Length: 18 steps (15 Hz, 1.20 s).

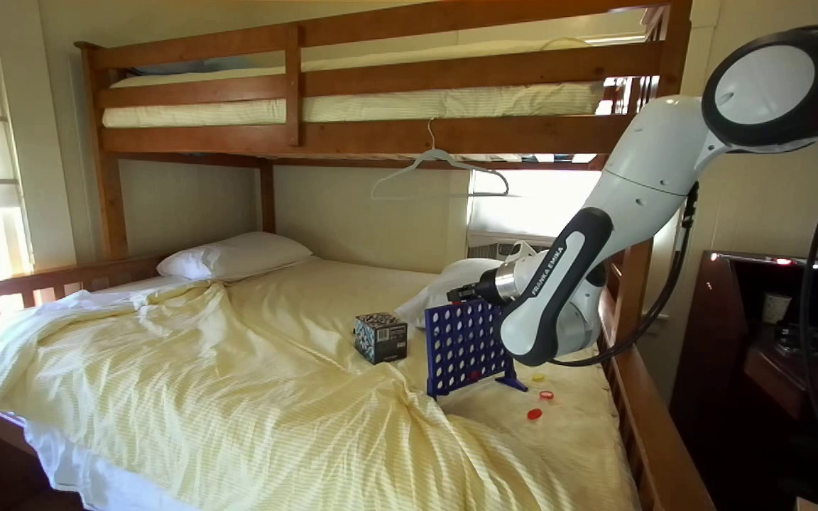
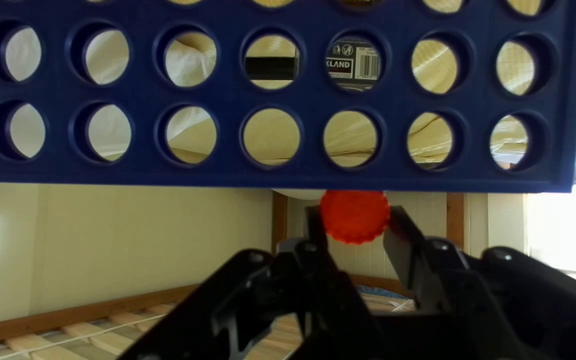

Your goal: Put one orange chip in the blue gameboard.

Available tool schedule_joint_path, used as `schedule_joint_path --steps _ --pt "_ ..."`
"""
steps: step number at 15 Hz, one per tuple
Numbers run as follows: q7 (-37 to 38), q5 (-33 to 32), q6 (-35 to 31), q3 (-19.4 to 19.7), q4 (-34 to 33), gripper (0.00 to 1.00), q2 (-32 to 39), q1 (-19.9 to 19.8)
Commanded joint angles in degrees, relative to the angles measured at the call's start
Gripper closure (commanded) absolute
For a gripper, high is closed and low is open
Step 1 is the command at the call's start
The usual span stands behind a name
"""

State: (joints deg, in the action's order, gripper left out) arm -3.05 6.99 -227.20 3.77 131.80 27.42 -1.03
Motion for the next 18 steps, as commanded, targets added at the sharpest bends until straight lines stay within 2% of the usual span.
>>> schedule_joint_path --steps 1,7,18 --pt "1.3 -1.0 -3.0 -0.4 0.4 0.90 2.4 -0.4" --pt "1.4 -1.7 -5.6 -0.5 0.8 0.90 3.8 -0.6" --pt "2.3 -1.4 -2.6 -0.7 1.7 0.90 2.1 -1.1"
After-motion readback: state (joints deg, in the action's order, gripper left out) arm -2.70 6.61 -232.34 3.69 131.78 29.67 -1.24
